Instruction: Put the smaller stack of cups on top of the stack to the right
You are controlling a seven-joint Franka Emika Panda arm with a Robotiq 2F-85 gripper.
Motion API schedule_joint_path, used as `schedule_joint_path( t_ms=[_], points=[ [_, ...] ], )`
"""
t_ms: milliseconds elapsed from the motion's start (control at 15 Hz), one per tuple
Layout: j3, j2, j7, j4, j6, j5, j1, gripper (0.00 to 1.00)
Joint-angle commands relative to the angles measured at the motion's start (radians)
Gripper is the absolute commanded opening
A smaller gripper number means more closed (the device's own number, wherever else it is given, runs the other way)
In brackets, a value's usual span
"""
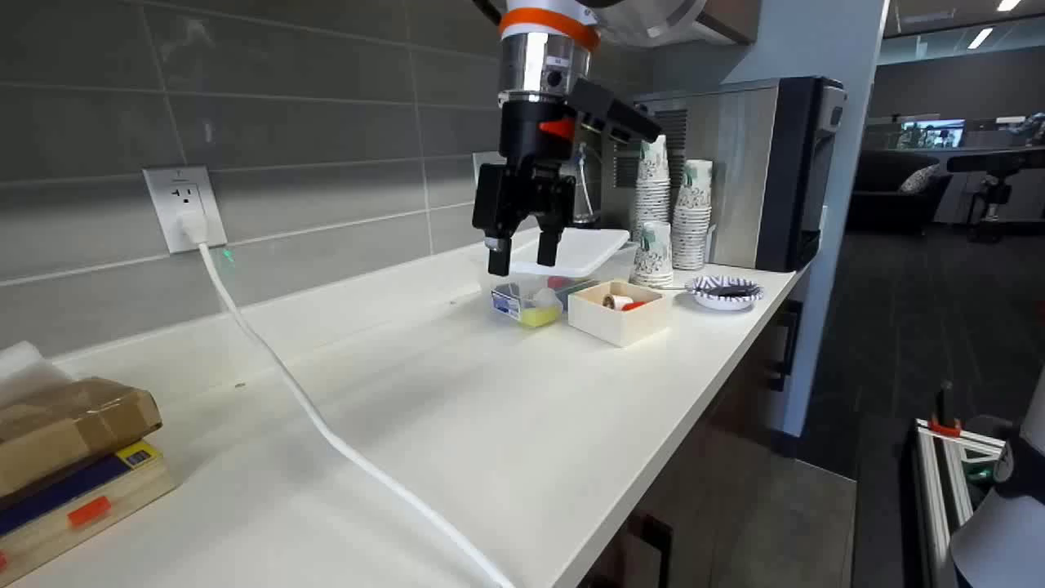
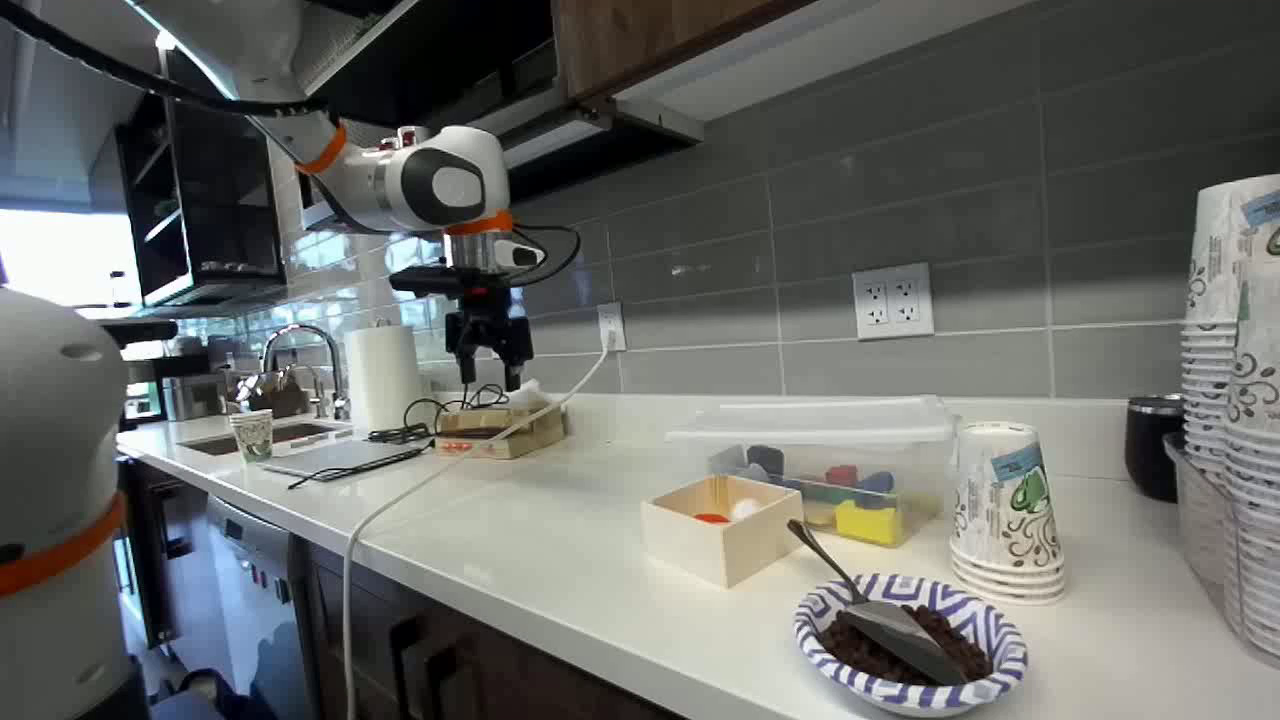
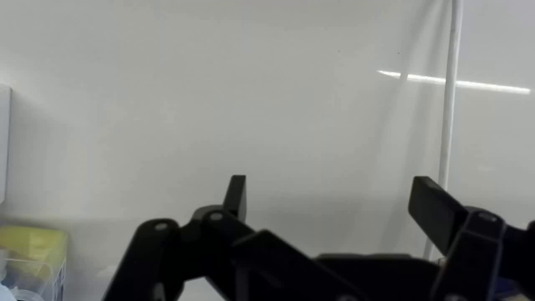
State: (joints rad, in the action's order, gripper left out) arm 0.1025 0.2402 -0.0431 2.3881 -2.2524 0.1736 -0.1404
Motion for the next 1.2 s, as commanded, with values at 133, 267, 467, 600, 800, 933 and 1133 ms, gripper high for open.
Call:
schedule_joint_path(
  t_ms=[133, 267, 467, 600, 800, 933, 1133],
  points=[
    [0.004, 0.000, 0.000, -0.002, 0.002, 0.001, 0.004, 1.00],
    [0.004, 0.000, 0.000, -0.002, 0.002, 0.001, 0.004, 1.00],
    [-0.026, 0.019, -0.014, 0.006, -0.008, -0.015, 0.043, 1.00],
    [-0.059, 0.038, -0.020, 0.007, -0.009, -0.028, 0.083, 1.00],
    [-0.135, 0.058, -0.006, -0.010, -0.017, -0.044, 0.163, 1.00],
    [-0.192, 0.046, 0.017, -0.044, -0.042, -0.044, 0.212, 1.00],
    [-0.269, 0.008, 0.052, -0.114, -0.051, -0.038, 0.273, 1.00]
  ],
)
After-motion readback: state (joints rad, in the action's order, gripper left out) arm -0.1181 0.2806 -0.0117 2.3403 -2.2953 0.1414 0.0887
